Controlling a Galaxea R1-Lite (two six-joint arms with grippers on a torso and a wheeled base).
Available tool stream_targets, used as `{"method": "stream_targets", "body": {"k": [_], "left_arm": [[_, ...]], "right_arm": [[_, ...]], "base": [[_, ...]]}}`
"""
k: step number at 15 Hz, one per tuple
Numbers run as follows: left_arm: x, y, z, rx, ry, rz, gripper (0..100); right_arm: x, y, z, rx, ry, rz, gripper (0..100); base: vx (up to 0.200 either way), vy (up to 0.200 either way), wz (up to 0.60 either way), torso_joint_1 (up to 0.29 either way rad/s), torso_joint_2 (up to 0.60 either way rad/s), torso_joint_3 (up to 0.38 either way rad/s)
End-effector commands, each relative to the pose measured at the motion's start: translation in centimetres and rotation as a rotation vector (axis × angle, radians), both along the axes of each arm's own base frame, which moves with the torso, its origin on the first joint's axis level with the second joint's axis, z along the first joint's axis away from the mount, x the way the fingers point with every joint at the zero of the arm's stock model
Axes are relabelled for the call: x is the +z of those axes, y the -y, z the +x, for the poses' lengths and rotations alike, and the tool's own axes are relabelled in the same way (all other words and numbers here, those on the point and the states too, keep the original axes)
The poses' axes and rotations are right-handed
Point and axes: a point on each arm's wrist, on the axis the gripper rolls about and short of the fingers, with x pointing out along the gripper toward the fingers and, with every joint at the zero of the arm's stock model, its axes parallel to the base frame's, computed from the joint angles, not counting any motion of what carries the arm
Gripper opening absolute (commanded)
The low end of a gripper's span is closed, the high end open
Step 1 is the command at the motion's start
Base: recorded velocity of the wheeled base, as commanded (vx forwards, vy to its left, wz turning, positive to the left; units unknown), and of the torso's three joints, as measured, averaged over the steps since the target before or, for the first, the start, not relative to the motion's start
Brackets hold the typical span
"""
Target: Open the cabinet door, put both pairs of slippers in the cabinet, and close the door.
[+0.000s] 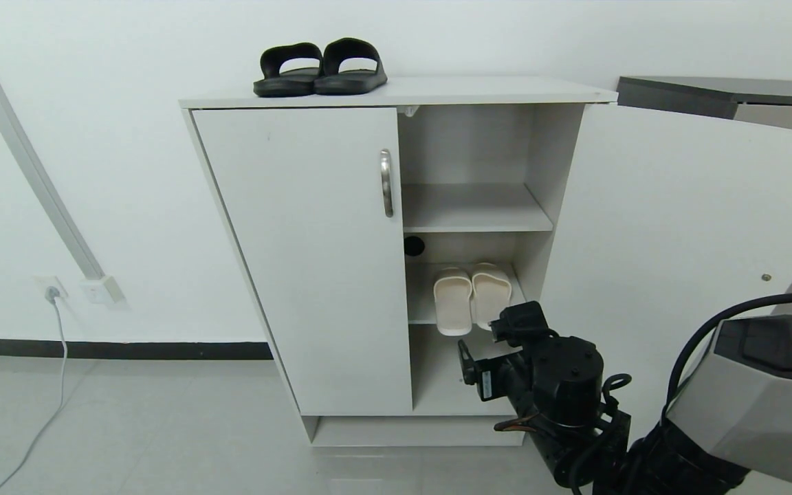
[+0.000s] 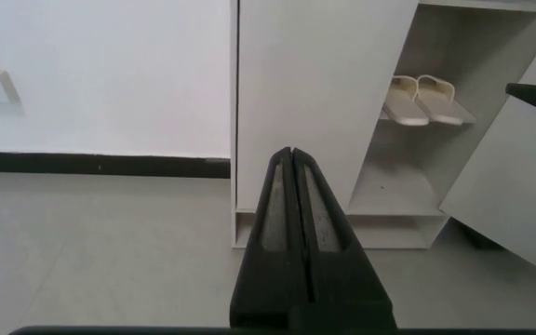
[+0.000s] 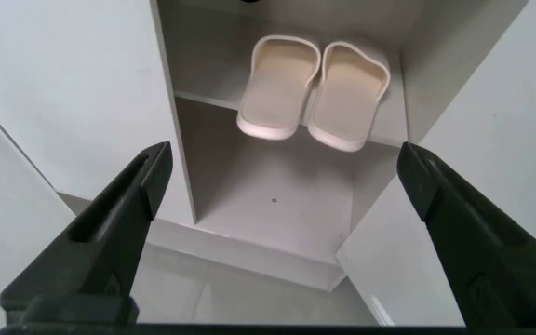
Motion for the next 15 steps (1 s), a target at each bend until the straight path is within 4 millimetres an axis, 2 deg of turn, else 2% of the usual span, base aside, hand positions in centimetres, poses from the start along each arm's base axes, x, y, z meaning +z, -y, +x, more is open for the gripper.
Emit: {"method": "stream_targets", "body": {"k": [1,3,15], "left_arm": [[0.00,0.00,0.00,0.001,0.000,0.000,0],[0.00,0.00,0.01,0.001,-0.001,0.000,0],[0.00,0.00,0.01,0.003,-0.001,0.000,0]], "right_arm": [[0.12,0.00,-0.05,0.001,0.002,0.003,100],[0.12,0.00,-0.05,0.001,0.002,0.003,100],[-0.05,0.11,-0.08,-0.002,-0.003,-0.003,100]], "base": [[0.000,0.000,0.00,0.000,0.00,0.000],[0.000,0.000,0.00,0.000,0.00,0.000],[0.000,0.200,0.00,0.002,0.00,0.003]]}}
